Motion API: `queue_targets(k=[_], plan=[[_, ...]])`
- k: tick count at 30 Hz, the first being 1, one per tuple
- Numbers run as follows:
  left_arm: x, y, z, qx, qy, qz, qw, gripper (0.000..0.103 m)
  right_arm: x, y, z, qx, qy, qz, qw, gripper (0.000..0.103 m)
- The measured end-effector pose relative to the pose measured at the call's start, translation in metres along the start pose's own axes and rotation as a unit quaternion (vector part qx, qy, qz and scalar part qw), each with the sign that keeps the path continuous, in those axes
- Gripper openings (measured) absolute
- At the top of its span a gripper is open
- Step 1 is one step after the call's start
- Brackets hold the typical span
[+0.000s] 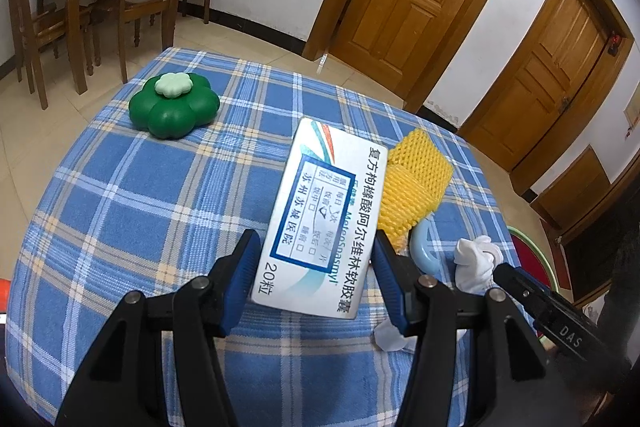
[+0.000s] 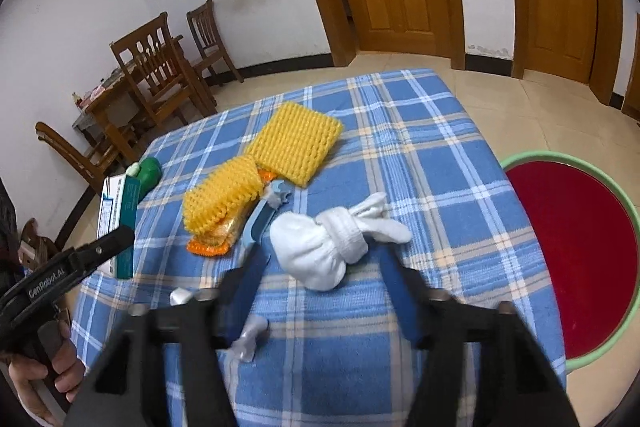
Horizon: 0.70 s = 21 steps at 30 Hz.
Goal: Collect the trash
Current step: 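Grasp the white sock with the right tool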
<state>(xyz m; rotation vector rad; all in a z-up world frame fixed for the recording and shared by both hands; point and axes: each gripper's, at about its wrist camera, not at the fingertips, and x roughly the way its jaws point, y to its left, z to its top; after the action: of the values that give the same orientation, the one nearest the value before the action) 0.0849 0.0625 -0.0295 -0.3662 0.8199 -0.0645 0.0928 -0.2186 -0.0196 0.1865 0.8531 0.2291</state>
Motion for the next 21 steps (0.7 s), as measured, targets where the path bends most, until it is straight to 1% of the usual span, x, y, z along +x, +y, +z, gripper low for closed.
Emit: queue_targets(k=[2, 5, 7, 12, 14, 16, 17, 18, 19, 20, 21], plan=[[-0.001, 0.0, 0.0, 0.001, -0.001, 0.001, 1.0, 0.057, 0.006, 0.001, 0.003, -0.005, 0.004, -0.013, 1.0, 0.069], [0.0, 0.0, 0.0, -0.001, 0.0, 0.0, 1.0, 0.057, 0.016, 0.001, 0.006, -0.005, 0.014, -0.015, 1.0, 0.078], [0.001, 0.001, 0.0, -0.004, 0.001, 0.0, 1.0, 0.057, 0.022, 0.002, 0.007, -0.007, 0.019, -0.015, 1.0, 0.087], [0.004, 0.007, 0.0, -0.009, 0.005, -0.002, 0.9999, 0.057, 0.036, 0.004, 0.006, -0.013, 0.031, -0.023, 0.999, 0.088], [0.004, 0.009, 0.0, -0.011, 0.006, -0.003, 0.9999, 0.057, 0.042, 0.003, 0.004, -0.006, 0.038, -0.025, 0.999, 0.085], [0.004, 0.01, 0.0, -0.012, 0.006, -0.002, 0.9999, 0.057, 0.047, 0.0, 0.002, -0.001, 0.047, -0.029, 0.998, 0.067], [0.005, 0.01, 0.0, -0.012, 0.007, -0.003, 0.9999, 0.057, 0.048, -0.001, 0.001, 0.002, 0.049, -0.031, 0.998, 0.065], [0.005, 0.01, -0.001, -0.012, 0.007, -0.003, 0.9999, 0.057, 0.046, -0.001, 0.001, -0.001, 0.04, -0.036, 0.999, 0.059], [0.005, 0.01, -0.001, -0.012, 0.007, -0.003, 0.9999, 0.057, 0.046, -0.002, 0.001, -0.001, 0.044, -0.033, 0.999, 0.052], [0.005, 0.01, -0.001, -0.011, 0.008, -0.003, 0.9999, 0.057, 0.046, -0.003, 0.0, 0.0, 0.043, -0.031, 0.999, 0.05], [0.005, 0.009, -0.001, -0.01, 0.008, -0.004, 0.9999, 0.057, 0.045, -0.004, 0.0, 0.002, 0.043, -0.03, 0.999, 0.045]])
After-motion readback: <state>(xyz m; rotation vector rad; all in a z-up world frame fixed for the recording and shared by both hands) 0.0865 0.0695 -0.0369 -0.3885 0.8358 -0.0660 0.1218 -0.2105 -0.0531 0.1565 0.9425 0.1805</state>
